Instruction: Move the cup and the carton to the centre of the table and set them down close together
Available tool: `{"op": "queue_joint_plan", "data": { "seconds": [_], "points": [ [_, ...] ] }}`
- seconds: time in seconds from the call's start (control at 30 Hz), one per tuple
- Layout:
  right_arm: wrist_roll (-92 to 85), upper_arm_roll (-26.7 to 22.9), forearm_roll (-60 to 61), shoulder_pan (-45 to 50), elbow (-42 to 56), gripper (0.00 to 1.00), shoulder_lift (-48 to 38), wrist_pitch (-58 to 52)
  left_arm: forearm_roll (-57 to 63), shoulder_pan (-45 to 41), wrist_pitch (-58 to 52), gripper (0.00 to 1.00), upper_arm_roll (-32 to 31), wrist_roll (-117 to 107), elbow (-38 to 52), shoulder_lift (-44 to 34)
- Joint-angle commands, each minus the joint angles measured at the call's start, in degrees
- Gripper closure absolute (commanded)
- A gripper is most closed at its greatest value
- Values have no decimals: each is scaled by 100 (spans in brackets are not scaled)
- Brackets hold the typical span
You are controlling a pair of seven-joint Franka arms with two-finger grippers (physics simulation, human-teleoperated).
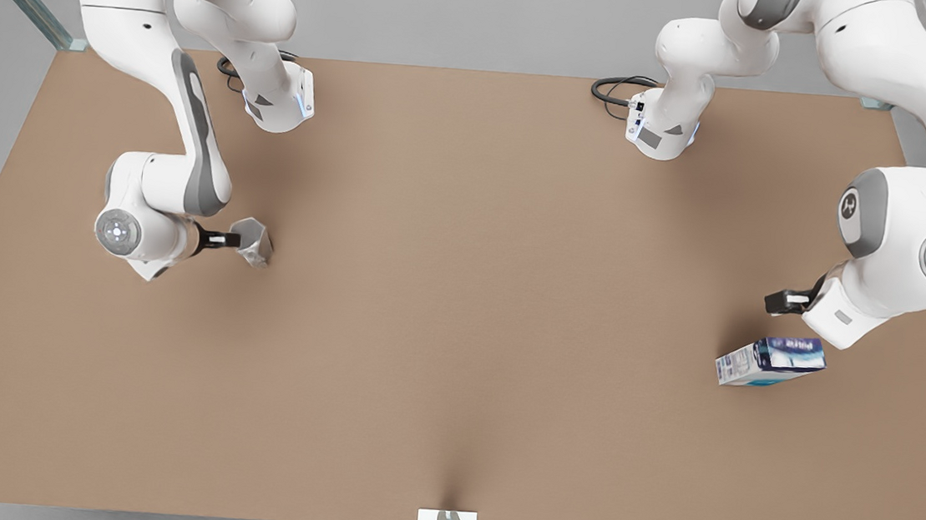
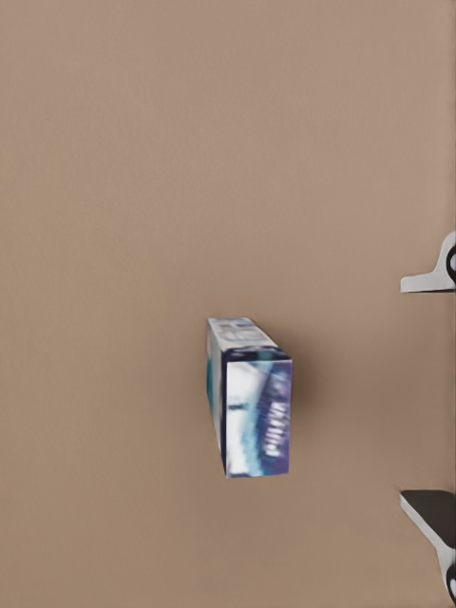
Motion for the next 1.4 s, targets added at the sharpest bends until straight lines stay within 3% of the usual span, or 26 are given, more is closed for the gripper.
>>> {"op": "queue_joint_plan", "data": {
  "seconds": [0.0,0.63,0.7,0.8,0.83,0.9,1.13,1.37],
  "points": [
    [1,0,9,-7,-62,0,-62,34,57,3,0,0,4,0,-8,0],
    [-8,0,308,-121,-247,0,517,649,48,-15,0,0,-5,-185,1,114],
    [-8,0,387,-121,-256,39,570,614,-13,29,9,0,-5,-158,1,114],
    [-183,0,396,-191,-379,40,517,421,-13,20,9,0,-5,-167,1,114],
    [-183,9,431,-174,-388,50,509,359,-13,11,9,0,-5,-167,1,114],
    [-183,131,563,-86,-414,53,544,324,-13,11,9,0,-5,-167,1,114],
    [-192,158,563,-112,-388,78,640,394,5,-6,62,0,-5,-185,1,175],
    [-192,255,554,-103,-353,79,640,429,-4,-6,53,0,-5,-185,1,184]
  ]
}}
